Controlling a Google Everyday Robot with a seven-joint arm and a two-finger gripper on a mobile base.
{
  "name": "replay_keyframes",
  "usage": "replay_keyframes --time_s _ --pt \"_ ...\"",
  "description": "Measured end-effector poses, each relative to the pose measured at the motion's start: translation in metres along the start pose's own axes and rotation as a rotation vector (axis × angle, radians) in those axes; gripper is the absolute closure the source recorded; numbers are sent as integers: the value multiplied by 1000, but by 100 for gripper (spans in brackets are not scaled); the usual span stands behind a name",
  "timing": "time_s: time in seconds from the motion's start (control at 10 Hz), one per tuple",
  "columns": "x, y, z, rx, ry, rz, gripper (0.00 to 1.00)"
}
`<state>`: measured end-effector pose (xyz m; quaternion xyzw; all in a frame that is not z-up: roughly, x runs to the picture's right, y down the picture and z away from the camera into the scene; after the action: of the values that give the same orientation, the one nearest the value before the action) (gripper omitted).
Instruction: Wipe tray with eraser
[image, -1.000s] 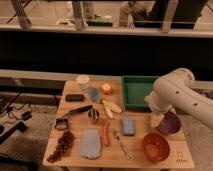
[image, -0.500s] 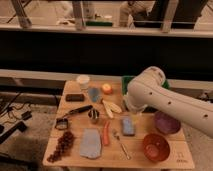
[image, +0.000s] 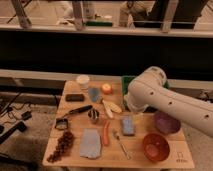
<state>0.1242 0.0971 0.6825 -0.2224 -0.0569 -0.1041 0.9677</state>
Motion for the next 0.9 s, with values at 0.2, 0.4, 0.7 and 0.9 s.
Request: replay_keyframes --time_s 0.2,0.4,0.7,0.9 --pt "-4 -4 1 8 -4 -17 20" --pt "-32 -21 5 21 -13 -64 20" --pt "-83 -52 17 30 -29 -131 20" --pt "-106 -76 29 35 -45 -167 20"
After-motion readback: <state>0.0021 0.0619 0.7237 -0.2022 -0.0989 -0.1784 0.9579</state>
